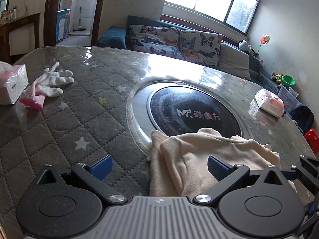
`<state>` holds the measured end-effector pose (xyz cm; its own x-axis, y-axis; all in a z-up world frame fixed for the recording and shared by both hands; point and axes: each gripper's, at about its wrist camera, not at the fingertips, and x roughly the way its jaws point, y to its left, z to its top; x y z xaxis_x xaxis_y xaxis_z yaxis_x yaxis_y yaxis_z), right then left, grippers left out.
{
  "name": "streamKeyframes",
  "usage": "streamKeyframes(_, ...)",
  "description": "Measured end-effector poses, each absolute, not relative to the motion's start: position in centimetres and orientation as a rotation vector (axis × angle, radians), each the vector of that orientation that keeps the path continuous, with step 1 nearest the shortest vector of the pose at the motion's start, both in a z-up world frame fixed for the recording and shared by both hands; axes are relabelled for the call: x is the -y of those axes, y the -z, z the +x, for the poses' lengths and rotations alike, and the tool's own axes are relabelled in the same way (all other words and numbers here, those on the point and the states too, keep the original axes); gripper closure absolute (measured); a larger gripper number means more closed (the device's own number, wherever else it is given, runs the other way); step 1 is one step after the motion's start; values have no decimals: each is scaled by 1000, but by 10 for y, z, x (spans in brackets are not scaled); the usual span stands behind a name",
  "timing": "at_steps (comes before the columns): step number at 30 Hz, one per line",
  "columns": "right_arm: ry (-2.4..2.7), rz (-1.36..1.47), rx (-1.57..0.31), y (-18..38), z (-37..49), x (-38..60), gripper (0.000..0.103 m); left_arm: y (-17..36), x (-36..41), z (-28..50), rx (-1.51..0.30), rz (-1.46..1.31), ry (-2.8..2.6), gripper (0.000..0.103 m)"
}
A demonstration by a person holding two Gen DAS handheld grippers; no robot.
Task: Fold clothes
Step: 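Move the left gripper to the cream sweatshirt's edge while the right gripper approaches beside it, then grasp the sweatshirt edge with the left gripper while the right gripper grasps beside it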
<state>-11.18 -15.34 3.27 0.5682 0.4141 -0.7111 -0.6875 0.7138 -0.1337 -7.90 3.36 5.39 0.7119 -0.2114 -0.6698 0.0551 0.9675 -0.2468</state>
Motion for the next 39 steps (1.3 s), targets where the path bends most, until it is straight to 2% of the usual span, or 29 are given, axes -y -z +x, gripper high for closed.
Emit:
streamKeyframes(7,-694,-436,-708,-34,-113,147,19,-52,-47,-78,-769,-261,139,2)
streamKeyframes(11,-730,-458,-705,-33,-115,138,22,-49,-49,-75,-786,-282,153,6)
streamKeyframes(16,-781,-507,-684,-31,-118,122,29,-45,-48,-72,-819,-288,144,10)
streamKeyframes(18,-820,-521,-681,-30,-120,114,36,-45,-48,-73,-825,-289,139,13)
streamKeyframes(28,-863,-656,-660,-17,-126,79,46,-42,-53,-74,-848,-314,138,18)
streamKeyframes(31,-849,-675,-647,-13,-125,75,56,-42,-56,-75,-853,-340,149,19)
streamKeyframes(33,-840,-687,-625,-11,-124,76,68,-43,-57,-76,-855,-360,152,19)
streamKeyframes(34,-837,-691,-611,-10,-123,77,69,-43,-58,-76,-854,-370,153,19)
streamKeyframes(36,-837,-672,-608,-11,-122,80,79,-44,-61,-78,-854,-393,155,19)
streamKeyframes(39,-839,-567,-630,-20,-113,90,87,-46,-66,-81,-854,-438,147,18)
